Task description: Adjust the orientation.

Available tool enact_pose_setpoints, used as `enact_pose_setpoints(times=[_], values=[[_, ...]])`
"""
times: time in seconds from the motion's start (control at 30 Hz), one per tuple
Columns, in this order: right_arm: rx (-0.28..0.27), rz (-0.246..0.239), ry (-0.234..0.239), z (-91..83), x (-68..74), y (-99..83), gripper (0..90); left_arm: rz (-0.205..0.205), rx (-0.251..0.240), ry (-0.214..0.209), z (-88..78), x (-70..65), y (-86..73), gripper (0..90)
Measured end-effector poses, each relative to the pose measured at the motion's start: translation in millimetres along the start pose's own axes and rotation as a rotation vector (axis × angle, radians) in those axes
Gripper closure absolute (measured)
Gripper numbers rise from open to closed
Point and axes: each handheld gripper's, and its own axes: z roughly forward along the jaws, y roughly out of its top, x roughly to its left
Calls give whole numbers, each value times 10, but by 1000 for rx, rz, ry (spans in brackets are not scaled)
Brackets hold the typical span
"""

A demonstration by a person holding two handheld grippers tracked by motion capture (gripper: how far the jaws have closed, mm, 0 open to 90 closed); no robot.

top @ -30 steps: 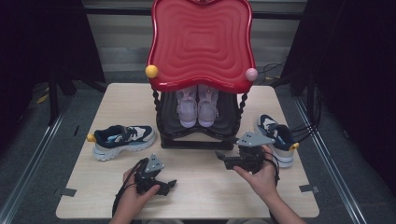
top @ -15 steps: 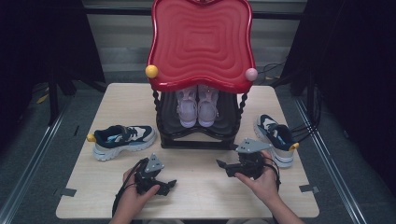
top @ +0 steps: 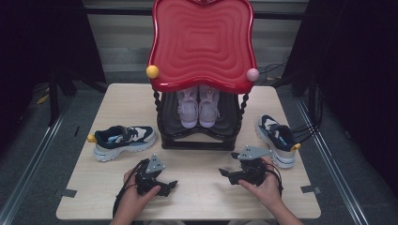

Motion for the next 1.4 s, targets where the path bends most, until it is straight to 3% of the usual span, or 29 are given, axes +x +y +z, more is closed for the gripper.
enact_pose_setpoints(times=[0.43,0.9,1.13,1.23,1.4], values=[[59,7,51,73,-2,-199,181,0,0,0,0,0,0,109],[116,-19,87,156,17,-319,151,0,0,0,0,0,0,109],[119,-36,87,157,19,-329,143,1,-1,0,0,0,0,109],[128,-67,83,157,35,-332,139,1,3,2,-2,-1,1,109],[129,-68,87,156,31,-334,135,1,3,2,-2,-1,1,109]])
